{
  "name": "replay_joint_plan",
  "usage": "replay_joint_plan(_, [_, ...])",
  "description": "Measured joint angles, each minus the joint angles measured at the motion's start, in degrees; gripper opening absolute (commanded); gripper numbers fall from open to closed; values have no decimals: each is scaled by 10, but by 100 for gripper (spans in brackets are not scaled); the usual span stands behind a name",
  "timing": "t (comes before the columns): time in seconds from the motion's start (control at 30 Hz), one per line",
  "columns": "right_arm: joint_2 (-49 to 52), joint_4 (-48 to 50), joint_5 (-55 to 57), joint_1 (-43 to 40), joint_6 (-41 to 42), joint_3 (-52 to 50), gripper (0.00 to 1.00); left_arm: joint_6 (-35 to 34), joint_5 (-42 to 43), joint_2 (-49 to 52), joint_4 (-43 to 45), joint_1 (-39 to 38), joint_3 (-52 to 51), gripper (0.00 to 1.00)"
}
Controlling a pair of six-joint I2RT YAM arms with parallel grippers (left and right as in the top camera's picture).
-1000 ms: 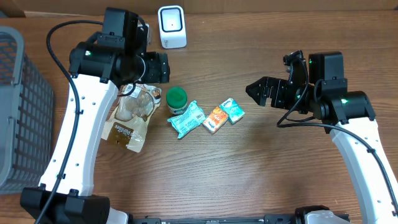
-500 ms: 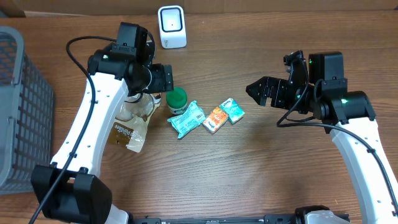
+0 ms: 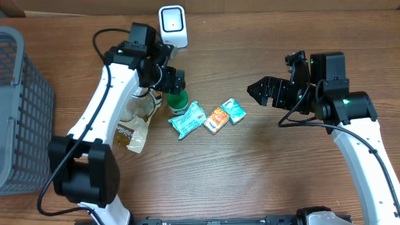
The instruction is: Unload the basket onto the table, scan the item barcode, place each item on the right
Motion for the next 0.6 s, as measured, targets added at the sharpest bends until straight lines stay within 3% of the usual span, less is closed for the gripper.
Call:
replay_joint_plan(0.3, [0,0,0,0,0,0,96,103,-18,4,16,-7,0,83])
replay_joint_plan(0.6, [3,1,0,0,5,0,95,-1,-121,5,31,30,0,81])
